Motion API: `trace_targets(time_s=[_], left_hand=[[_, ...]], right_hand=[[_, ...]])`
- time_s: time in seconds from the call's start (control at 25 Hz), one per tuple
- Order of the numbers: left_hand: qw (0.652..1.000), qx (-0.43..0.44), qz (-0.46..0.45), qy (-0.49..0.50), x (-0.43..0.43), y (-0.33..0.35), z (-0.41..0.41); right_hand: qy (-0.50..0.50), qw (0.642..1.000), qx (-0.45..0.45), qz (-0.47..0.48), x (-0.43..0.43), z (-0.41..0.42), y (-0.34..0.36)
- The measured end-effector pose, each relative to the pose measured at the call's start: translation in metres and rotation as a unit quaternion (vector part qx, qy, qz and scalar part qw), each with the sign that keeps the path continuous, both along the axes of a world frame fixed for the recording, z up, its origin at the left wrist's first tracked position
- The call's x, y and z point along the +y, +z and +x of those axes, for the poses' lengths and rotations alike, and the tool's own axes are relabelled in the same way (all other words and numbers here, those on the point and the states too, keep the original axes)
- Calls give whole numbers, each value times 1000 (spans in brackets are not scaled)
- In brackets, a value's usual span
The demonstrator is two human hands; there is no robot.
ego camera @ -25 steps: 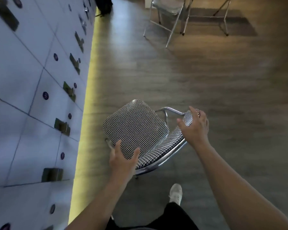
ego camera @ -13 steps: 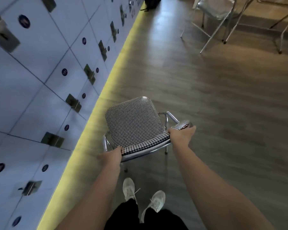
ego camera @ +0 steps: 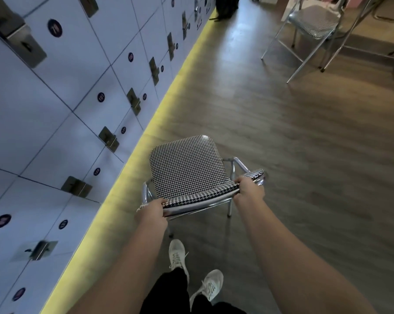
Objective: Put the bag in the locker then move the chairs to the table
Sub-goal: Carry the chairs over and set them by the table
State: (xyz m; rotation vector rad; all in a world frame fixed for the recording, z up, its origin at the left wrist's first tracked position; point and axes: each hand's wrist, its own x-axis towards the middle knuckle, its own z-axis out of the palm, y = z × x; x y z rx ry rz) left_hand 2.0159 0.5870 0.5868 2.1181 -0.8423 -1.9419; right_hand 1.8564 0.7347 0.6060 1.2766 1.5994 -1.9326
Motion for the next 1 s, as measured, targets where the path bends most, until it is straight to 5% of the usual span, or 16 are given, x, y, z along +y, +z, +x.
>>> trace_targets(time_s=[0.48, 1.0], left_hand=[[995, 47, -74, -49, -91, 89, -181], [948, 133, -107, -269, -10, 122, -640]], right_hand=[[-123, 990, 67, 20, -59, -131, 53], [-275, 948, 160, -24, 67, -509, 111]])
